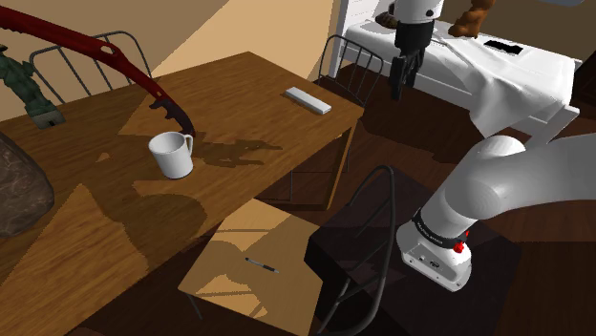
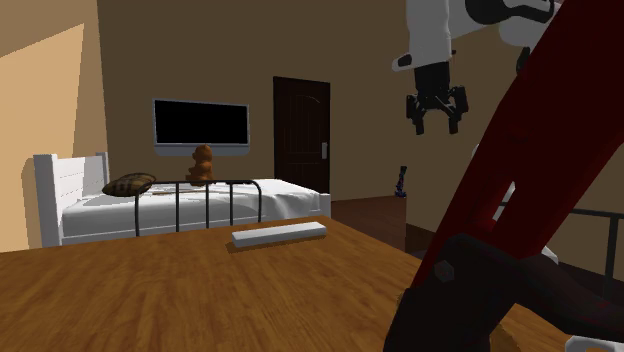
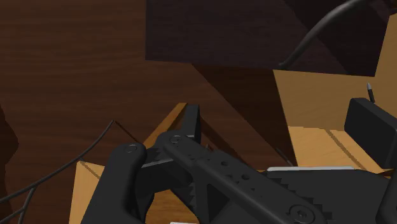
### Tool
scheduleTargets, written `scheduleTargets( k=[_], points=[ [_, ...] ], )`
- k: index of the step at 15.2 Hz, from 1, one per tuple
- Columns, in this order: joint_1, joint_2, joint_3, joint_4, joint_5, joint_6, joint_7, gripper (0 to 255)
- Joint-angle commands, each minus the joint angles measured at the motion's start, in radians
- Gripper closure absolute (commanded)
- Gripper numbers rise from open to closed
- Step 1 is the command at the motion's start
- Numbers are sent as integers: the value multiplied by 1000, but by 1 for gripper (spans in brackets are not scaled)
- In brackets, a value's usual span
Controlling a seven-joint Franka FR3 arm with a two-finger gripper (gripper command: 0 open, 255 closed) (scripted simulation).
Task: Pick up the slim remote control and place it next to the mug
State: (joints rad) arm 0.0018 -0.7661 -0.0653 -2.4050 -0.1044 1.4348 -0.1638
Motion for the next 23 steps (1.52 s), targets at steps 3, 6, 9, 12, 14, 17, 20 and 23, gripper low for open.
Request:
scheduleTargets(
  k=[3, 6, 9, 12, 14, 17, 20, 23],
  points=[
    [0, 59, -10, 1, -2, 70, 0, 0],
    [0, 153, -25, 13, -3, 170, -1, 0],
    [1, 252, -39, 38, 0, 263, -4, 0],
    [2, 356, -53, 76, 5, 348, -9, 0],
    [3, 427, -61, 107, 12, 399, -14, 0],
    [4, 535, -73, 164, 25, 467, -23, 0],
    [3, 644, -83, 232, 43, 525, -35, 0],
    [1, 753, -89, 312, 65, 571, -49, 0]
  ],
)
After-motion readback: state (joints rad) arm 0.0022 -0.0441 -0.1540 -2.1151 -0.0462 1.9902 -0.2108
